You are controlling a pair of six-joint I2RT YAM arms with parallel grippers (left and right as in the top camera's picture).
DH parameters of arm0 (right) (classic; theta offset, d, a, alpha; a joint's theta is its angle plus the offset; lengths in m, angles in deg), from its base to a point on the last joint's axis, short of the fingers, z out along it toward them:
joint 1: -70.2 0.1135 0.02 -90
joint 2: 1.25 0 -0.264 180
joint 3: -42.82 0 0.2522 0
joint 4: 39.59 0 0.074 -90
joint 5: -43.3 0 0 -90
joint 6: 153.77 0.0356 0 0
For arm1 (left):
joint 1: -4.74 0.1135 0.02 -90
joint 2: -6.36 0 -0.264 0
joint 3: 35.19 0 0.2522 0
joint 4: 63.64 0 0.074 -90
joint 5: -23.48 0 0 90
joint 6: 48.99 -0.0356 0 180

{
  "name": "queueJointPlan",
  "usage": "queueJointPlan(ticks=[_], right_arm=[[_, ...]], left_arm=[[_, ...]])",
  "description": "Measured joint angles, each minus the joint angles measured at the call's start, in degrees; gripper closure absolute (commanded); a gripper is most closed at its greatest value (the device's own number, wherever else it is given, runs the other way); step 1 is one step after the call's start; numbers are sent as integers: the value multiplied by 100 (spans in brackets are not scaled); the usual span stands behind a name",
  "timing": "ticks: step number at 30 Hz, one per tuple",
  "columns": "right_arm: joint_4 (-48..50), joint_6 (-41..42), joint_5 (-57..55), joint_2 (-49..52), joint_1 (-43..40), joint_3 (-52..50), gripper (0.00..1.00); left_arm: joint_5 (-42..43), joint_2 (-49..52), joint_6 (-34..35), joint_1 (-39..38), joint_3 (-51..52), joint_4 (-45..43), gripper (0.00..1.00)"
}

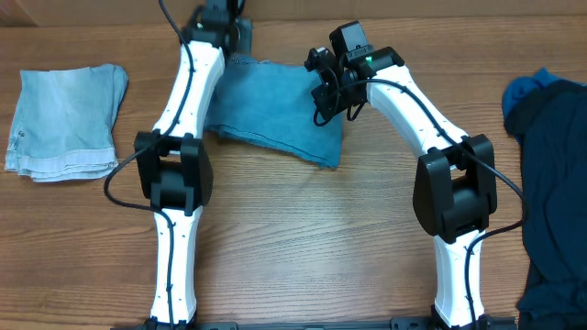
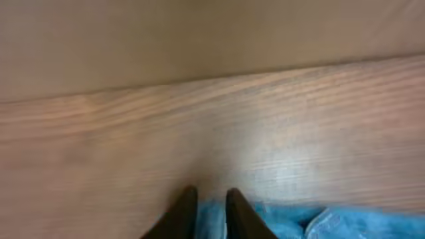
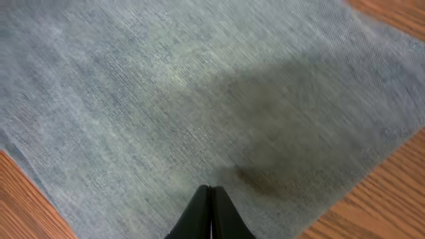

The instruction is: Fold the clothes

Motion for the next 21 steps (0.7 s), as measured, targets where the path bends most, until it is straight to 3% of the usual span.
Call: queueJointPlan(ticks=[2,7,14,18,21], right_arm=[[35,-2,0,0,76,0,96],[125,-90,24,48,256,0,96],[72,-153,33,518,254,-4,96],[74,-155,28,527,236,-116,96],[-612,-155,-28,527,214,-155,96]], left_arm=[[-44,-133,175,11,-481,905,94],[-81,-334,852,13,-542,2706,96],[-81,-225,994,15,1434,1851,96],[-118,-398,997,13,1915,1499,96],[-109,-444,1014,7,1954,1875,96]])
